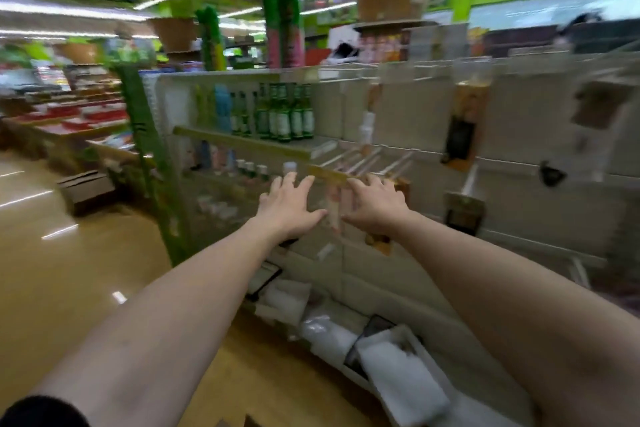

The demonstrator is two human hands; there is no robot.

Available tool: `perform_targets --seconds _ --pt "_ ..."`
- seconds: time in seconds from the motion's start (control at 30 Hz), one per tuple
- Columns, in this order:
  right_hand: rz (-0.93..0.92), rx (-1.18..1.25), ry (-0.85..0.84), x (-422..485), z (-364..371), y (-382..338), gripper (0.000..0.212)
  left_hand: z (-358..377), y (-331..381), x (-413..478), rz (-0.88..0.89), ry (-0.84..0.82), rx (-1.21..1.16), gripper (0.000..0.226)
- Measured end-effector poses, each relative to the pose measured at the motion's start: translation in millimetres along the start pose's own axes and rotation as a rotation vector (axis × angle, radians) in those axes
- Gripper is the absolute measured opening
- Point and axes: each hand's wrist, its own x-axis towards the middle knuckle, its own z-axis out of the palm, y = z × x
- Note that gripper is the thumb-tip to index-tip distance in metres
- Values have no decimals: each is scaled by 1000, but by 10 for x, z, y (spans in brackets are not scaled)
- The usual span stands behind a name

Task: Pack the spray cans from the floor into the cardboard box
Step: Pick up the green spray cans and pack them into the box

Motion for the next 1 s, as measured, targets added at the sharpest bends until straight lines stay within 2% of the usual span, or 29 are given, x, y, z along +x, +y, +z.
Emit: perform_targets --seconds 0.07,0.33,0.63,0.8,1.0 --pt "89 -19 11 -259 -114 410 66 93 419 41 83 -19 -14 86" --pt "435 -54 68 -1377 -577 2064 74 505 2323 -56 399 -51 -74 86" --pt "613 -134 32 -2499 -803 3518 71 1134 4140 -470 527 -147 -177 85" --pt "649 -84 -38 -2877 -576 4075 70 1603 4683 -728 549 -239 -189 86" --pt "674 26 -186 -3080 66 4457 72 2302 4774 -944 514 -397 -132 81"
